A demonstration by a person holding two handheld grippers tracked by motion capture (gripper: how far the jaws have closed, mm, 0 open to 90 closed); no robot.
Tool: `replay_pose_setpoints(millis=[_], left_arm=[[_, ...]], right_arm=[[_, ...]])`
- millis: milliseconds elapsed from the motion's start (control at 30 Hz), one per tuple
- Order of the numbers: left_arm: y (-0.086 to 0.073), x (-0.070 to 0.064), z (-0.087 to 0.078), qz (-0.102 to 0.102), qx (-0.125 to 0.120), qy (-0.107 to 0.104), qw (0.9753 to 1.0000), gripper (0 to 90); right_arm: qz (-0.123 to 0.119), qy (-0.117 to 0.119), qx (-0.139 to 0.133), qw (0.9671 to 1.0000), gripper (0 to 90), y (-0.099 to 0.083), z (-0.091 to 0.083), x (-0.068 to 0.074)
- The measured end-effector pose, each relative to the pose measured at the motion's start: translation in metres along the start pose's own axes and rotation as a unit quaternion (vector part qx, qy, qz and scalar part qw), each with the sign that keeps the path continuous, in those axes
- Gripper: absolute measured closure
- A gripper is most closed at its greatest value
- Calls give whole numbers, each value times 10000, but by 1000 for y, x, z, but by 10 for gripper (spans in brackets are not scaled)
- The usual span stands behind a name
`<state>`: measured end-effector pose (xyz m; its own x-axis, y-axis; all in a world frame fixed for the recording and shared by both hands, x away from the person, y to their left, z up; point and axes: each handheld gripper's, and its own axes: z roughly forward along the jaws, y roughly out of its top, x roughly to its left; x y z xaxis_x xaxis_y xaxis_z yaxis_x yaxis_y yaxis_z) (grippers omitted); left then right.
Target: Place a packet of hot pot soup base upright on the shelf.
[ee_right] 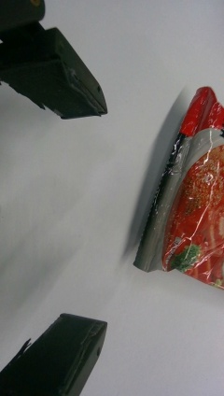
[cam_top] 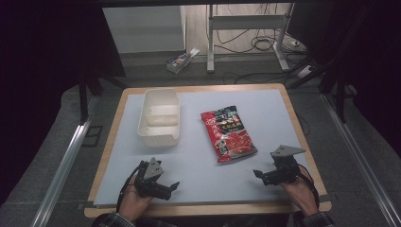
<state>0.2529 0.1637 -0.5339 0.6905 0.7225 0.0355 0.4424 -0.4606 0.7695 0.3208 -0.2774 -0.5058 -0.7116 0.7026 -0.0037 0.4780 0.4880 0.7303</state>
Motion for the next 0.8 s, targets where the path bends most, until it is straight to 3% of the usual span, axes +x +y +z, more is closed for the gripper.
replay_pose_setpoints(millis=[267,667,800], left_arm=[[0,-2,1,56,41,38,10000,0],[1,-4,2,106,86,34,9999,3],[1,-4,2,119,94,32,9999,4]], right_arm=[[0,-90,93,9999,4,3,3,1],[206,-219,10,9995,8,19,7,1],[204,-326,38,9993,189,26,5,0]])
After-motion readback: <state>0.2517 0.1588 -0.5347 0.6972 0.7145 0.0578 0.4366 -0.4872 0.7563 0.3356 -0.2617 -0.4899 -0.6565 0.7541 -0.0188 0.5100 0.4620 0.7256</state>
